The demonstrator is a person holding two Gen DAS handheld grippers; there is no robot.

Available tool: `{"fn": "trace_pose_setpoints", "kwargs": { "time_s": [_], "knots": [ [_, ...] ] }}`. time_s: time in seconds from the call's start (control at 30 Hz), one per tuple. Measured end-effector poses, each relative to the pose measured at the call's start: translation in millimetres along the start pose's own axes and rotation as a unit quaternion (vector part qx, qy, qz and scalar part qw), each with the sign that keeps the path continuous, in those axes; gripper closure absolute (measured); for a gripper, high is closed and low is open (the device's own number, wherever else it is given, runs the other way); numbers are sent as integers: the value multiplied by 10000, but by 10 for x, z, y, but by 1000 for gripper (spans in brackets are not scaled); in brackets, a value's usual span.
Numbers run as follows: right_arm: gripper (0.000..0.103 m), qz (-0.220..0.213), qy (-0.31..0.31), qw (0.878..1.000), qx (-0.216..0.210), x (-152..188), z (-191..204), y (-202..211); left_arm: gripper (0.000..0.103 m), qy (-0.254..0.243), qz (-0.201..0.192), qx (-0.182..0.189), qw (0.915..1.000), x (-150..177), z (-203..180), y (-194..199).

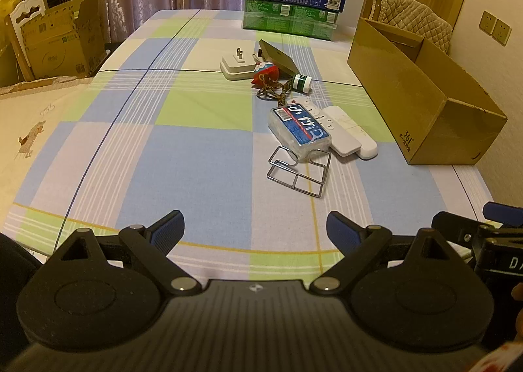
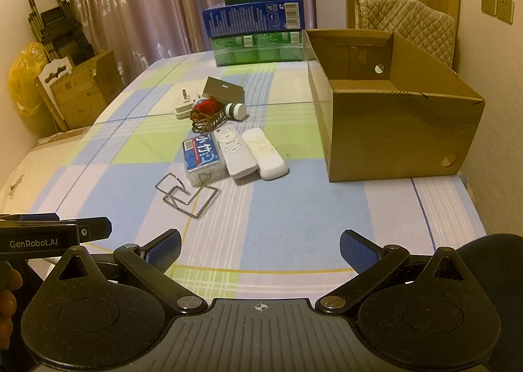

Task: Organize rigid objects
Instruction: 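Move both tools toward the objects on the table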

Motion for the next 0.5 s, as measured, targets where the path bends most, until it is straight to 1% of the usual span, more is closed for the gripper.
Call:
{"fn": "trace_pose_setpoints", "kwargs": {
  "time_s": [0.5],
  "knots": [
    [3,19,8,10000,-1,12,-3,-12,11,37,31,13,10000,12,12,-11]
  ]
}}
Point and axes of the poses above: each gripper's, at about its wrist camera, not at the fingertips, and y roughly against the way its jaws point, z to its left, x to its underside, the point moved 3 cm from there along -y, roughly the way its jaws point, and after that the axes turned 10 degrees about y, right-handed, at the moved point
